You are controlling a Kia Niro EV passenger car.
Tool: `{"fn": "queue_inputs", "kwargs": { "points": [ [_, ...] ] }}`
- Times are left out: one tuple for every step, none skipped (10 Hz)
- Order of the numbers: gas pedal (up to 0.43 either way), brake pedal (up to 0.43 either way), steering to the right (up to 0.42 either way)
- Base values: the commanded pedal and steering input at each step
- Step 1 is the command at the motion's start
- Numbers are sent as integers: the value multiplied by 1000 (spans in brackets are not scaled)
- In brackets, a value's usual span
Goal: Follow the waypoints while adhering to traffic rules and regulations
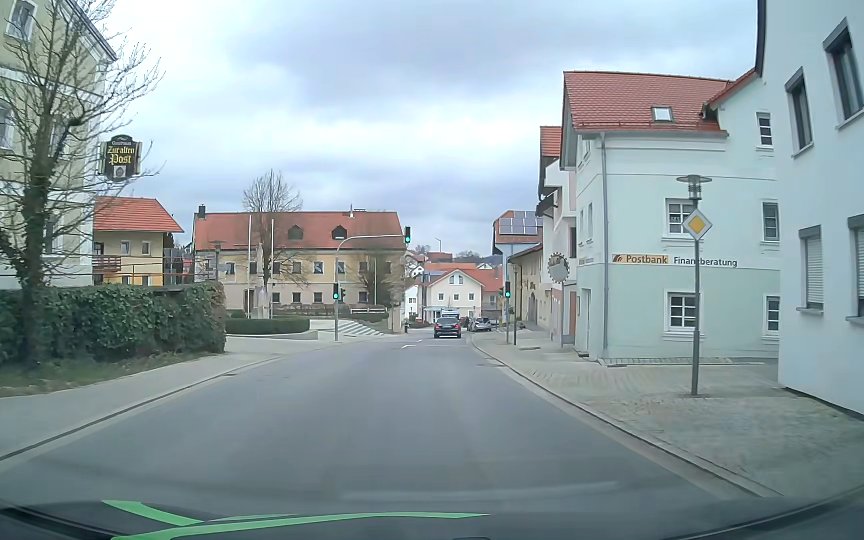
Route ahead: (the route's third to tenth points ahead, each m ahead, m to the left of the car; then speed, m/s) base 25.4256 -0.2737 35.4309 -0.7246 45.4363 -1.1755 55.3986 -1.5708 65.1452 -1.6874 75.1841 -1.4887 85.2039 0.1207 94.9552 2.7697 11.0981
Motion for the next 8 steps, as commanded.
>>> {"fn": "queue_inputs", "kwargs": {
  "points": [
    [0, 116, -2],
    [0, 116, -2],
    [0, 116, -2],
    [0, 116, -2],
    [0, 116, -2],
    [0, 116, -2],
    [0, 116, 0],
    [0, 116, 0]
  ]
}}
